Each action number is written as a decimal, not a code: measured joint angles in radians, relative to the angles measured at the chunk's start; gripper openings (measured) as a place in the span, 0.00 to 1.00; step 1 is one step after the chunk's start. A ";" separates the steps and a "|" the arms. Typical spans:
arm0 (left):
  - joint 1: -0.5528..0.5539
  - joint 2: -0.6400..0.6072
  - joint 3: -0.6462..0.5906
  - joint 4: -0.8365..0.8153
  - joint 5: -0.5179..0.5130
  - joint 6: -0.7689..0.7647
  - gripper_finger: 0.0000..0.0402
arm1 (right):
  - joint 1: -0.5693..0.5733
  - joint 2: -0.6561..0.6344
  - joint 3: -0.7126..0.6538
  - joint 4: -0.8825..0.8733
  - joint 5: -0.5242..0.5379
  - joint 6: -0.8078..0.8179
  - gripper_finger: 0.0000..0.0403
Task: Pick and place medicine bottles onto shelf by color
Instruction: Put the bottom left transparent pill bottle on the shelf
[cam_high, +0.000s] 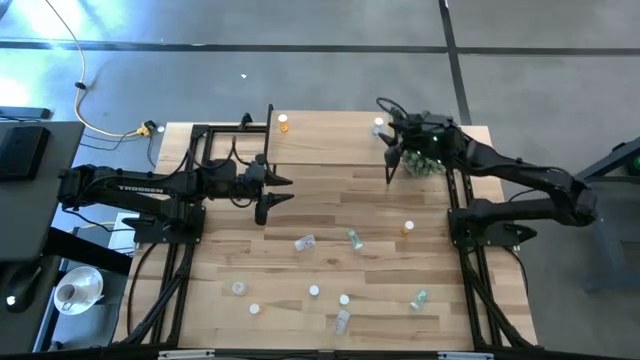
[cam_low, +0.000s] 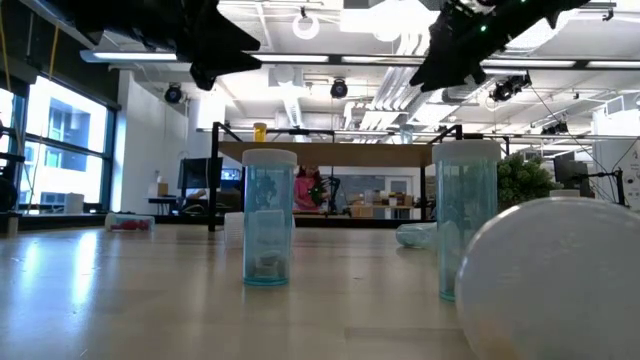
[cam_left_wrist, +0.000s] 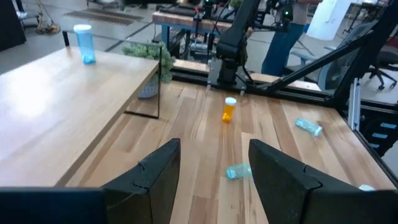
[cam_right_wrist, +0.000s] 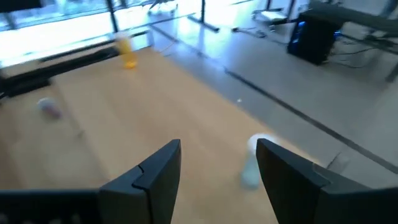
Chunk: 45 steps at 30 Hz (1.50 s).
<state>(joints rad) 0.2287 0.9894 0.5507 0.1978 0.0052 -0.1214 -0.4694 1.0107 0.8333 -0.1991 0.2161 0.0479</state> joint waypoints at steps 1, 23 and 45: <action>0.000 0.000 0.000 -0.006 -0.012 -0.008 0.45 | 0.020 -0.012 0.000 -0.020 0.000 0.000 0.50; -0.044 -0.001 0.170 -0.493 0.057 -0.041 0.53 | 0.244 -0.156 0.000 -0.122 0.000 0.050 0.50; -0.618 0.000 0.166 -0.799 -0.259 -0.390 0.54 | 0.256 -0.156 0.000 -0.171 0.000 0.087 0.50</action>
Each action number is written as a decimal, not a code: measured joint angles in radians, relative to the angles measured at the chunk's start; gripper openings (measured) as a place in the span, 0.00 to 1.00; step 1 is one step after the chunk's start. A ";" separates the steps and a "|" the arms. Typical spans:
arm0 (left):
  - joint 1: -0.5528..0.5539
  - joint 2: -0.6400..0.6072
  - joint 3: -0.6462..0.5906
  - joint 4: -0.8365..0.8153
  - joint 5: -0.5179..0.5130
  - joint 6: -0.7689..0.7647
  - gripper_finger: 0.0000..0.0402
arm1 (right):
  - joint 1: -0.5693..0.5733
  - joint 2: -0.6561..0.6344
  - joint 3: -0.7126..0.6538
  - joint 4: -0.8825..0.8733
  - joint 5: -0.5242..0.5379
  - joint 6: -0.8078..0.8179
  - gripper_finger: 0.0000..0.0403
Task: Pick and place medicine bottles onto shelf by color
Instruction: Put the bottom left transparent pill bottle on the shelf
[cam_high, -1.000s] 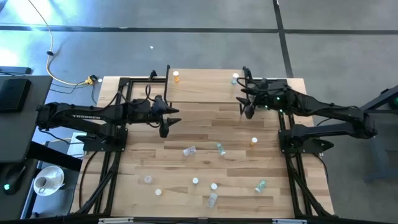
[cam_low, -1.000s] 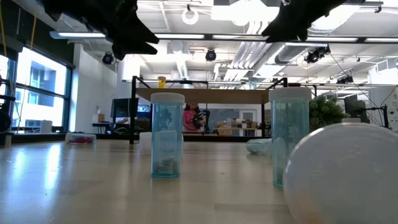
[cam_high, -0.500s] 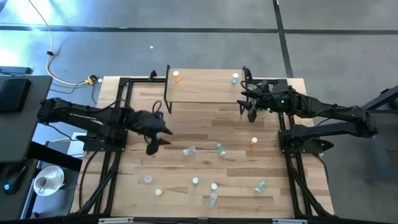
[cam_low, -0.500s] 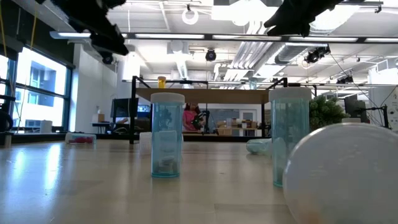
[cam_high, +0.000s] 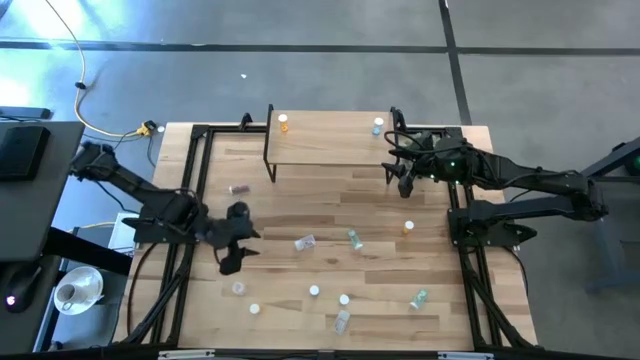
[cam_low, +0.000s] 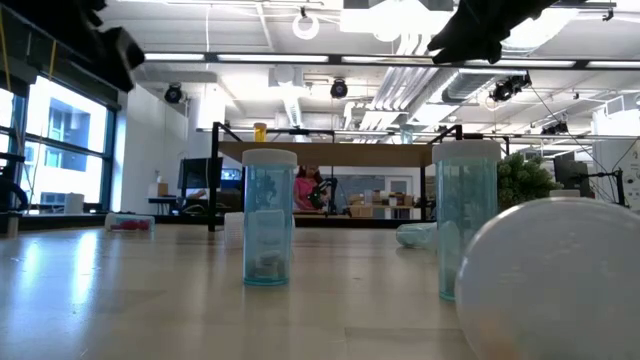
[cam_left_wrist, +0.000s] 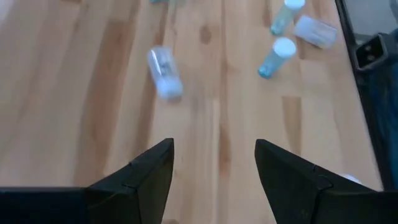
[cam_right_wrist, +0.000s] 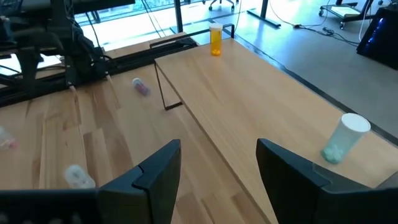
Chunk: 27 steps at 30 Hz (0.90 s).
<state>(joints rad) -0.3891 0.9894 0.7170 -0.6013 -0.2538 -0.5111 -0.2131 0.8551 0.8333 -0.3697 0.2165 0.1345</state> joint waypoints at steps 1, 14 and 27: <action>-0.024 0.000 0.000 -0.009 -0.006 -0.031 0.54 | 0.000 0.000 0.000 0.000 0.000 0.000 0.50; -0.272 0.088 0.000 -0.031 -0.110 -0.279 0.54 | 0.000 0.001 0.000 0.000 0.000 0.000 0.50; -0.436 0.267 0.000 -0.004 -0.169 -0.483 0.54 | 0.000 0.001 0.000 -0.001 0.000 -0.002 0.50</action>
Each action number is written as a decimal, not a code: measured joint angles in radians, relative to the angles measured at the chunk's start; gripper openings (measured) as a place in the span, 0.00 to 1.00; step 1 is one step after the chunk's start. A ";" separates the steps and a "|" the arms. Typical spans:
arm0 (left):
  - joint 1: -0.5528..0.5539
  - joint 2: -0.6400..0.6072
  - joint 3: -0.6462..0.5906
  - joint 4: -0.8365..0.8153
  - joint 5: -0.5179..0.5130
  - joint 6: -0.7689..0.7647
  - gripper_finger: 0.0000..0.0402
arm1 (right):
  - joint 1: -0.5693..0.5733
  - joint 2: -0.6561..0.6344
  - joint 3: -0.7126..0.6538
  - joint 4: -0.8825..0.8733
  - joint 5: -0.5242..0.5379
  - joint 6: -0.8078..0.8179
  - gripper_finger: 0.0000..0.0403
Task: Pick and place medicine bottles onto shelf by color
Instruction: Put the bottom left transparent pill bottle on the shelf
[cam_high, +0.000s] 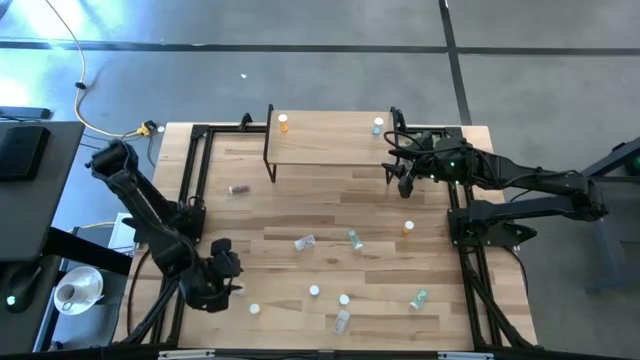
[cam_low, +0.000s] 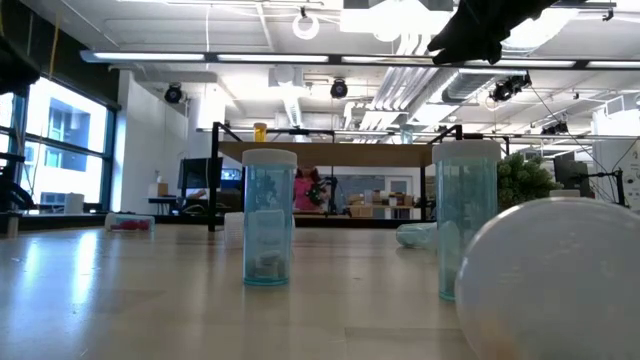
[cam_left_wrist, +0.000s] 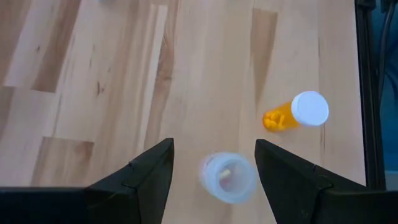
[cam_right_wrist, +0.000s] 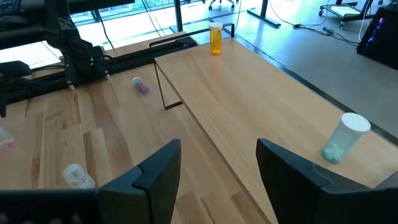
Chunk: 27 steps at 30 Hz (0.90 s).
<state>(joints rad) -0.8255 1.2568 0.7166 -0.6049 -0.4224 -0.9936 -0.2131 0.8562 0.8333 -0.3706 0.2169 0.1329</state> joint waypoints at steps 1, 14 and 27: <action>-0.009 0.008 0.000 0.004 -0.009 -0.007 0.54 | 0.000 0.000 0.000 0.000 0.000 0.000 0.50; -0.054 0.059 0.000 0.031 -0.019 -0.088 0.54 | 0.000 0.001 0.000 0.000 0.000 0.000 0.50; -0.055 0.069 0.000 0.043 -0.024 -0.122 0.54 | 0.000 0.001 0.000 -0.014 0.000 0.001 0.50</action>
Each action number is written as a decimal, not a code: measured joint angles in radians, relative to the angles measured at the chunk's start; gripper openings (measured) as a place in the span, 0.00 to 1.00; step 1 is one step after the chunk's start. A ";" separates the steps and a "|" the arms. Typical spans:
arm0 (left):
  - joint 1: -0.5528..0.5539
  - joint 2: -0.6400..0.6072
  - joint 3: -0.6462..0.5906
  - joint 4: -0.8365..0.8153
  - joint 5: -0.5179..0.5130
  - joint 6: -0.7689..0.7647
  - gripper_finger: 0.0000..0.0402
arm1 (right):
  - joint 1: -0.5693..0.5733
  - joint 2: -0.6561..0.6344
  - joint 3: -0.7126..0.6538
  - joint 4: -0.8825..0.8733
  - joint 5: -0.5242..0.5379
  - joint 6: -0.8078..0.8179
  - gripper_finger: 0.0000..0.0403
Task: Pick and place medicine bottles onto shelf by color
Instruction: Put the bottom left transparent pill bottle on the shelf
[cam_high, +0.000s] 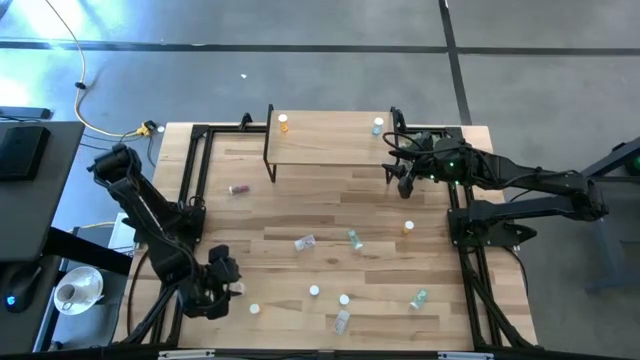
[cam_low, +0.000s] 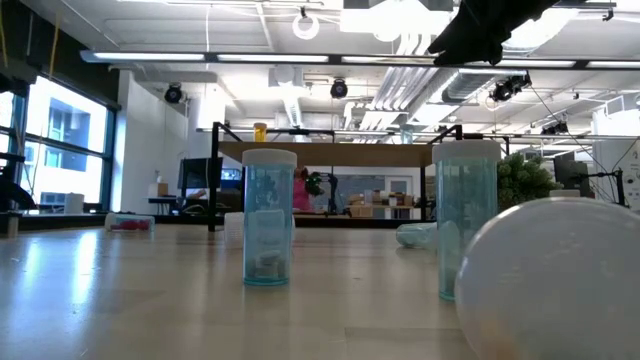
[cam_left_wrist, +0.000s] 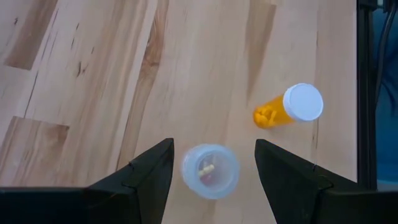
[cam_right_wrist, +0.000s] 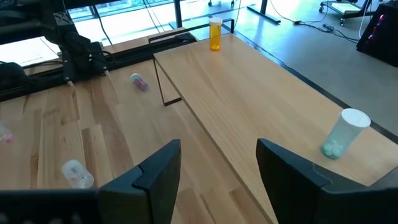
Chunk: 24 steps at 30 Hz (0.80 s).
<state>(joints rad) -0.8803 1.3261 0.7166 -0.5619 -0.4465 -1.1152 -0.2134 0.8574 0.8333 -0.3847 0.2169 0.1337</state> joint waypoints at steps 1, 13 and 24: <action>0.000 0.007 0.000 0.003 0.000 0.000 0.54 | 0.000 0.000 0.000 -0.001 0.000 0.000 0.50; 0.000 0.069 0.000 0.037 0.011 -0.010 0.54 | 0.000 0.000 0.000 0.000 0.000 0.000 0.50; 0.000 0.102 0.000 0.036 0.016 -0.037 0.52 | 0.000 0.000 0.000 0.000 0.000 0.000 0.50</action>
<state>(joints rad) -0.8803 1.4281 0.7166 -0.5260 -0.4302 -1.1522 -0.2134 0.8574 0.8333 -0.3851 0.2165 0.1341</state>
